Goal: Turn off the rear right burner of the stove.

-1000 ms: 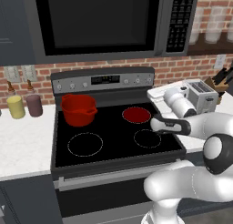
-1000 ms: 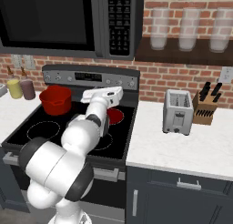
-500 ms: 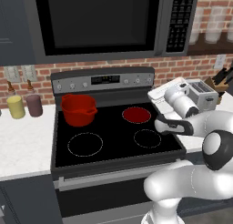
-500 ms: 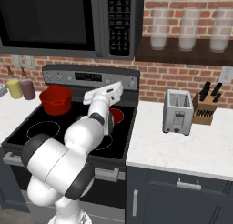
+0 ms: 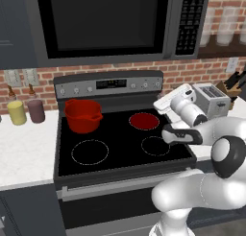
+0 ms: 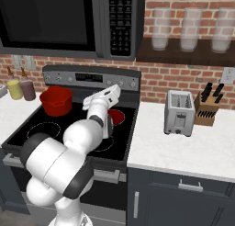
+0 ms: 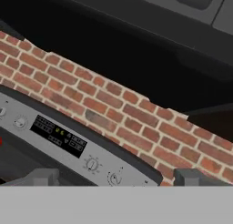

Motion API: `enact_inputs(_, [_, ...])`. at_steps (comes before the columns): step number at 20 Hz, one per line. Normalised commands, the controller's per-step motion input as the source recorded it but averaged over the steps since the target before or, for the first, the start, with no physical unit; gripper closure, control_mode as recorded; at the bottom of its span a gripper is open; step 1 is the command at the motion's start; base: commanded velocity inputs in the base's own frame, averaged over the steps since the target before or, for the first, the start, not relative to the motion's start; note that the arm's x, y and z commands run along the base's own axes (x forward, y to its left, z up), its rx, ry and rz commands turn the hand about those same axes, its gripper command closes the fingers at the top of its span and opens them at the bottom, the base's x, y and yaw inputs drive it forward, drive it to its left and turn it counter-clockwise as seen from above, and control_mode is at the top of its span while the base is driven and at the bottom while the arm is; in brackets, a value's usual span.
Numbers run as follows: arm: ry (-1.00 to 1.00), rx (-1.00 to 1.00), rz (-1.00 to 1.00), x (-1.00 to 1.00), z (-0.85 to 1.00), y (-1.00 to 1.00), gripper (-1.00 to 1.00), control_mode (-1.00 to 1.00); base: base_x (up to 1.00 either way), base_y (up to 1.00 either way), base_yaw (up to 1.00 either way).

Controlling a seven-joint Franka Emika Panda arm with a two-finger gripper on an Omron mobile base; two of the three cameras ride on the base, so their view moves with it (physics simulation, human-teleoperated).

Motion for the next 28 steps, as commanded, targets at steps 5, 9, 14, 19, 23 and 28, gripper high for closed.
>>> enact_inputs(5, [0.00, 0.00, 0.00, 0.20, -0.11, 0.10, -1.00, -1.00, 0.00, 0.00, 0.00])
enact_inputs(9, [0.00, -0.01, -0.03, 0.29, -0.11, 0.08, -1.00, -1.00, 0.00, 0.00, 0.00])
enact_inputs(14, [0.00, -0.03, -0.04, 0.32, -0.16, 0.09, -1.00, -1.00, 0.00, 0.00, 0.00])
enact_inputs(19, [0.00, -0.03, -0.02, 0.31, -0.20, 0.02, -1.00, -1.00, 0.00, 0.00, 0.00])
enact_inputs(23, [0.00, -0.01, 0.00, 0.33, -0.27, 0.00, -1.00, -1.00, 0.00, 0.00, 0.00])
enact_inputs(28, [0.00, -0.01, 0.00, 0.34, -0.27, 0.00, -1.00, -1.00, 0.00, 0.00, 0.00])
